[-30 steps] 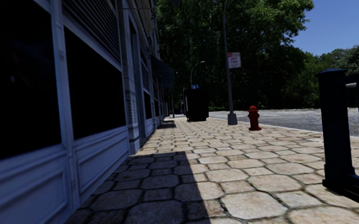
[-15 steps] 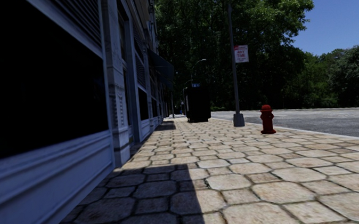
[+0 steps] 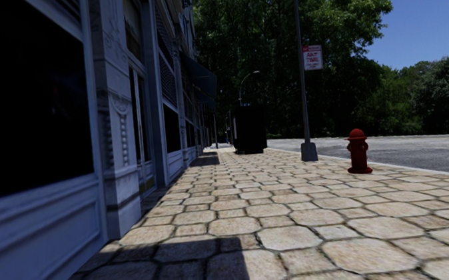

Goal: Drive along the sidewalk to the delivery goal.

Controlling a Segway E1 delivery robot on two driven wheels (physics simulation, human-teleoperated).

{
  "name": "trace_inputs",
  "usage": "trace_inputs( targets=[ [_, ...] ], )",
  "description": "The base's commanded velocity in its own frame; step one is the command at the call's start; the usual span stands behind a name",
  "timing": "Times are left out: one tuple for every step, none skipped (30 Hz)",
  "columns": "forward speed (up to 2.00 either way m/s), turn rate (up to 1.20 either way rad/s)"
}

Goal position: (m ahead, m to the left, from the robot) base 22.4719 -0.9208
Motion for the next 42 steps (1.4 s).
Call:
trace_inputs(
  targets=[
    [2.0, 0.0],
    [2.0, 0.0],
    [2.0, 0.0],
    [2.0, 0.0],
    [2.0, 0.0],
    [2.0, 0.0],
    [2.0, 0.0],
    [2.0, 0.0],
    [2.0, 0.0],
    [2.0, 0.0],
    [2.0, 0.0],
    [2.0, 0.0],
    [2.0, 0.0],
    [2.0, 0.0],
    [2.0, 0.0],
    [2.0, 0.0],
    [2.0, 0.0],
    [2.0, 0.0],
    [2.0, 0.0],
    [2.0, 0.0],
    [2.0, 0.0],
    [2.0, 0.0],
    [2.0, 0.0],
    [2.0, 0.0],
    [2.0, 0.0],
    [2.0, 0.0],
    [2.0, 0.0],
    [2.0, 0.0],
    [2.0, 0.0],
    [2.0, 0.0],
    [2.0, 0.0],
    [2.0, 0.31],
    [2.0, 0.79],
    [2.0, 1.2],
    [2.0, 1.2],
    [2.0, 0.75],
    [2.0, 0.0],
    [2.0, 0.0],
    [2.0, 0.0],
    [2.0, 0.0],
    [2.0, 0.0],
    [2.0, 0.0]
  ],
)
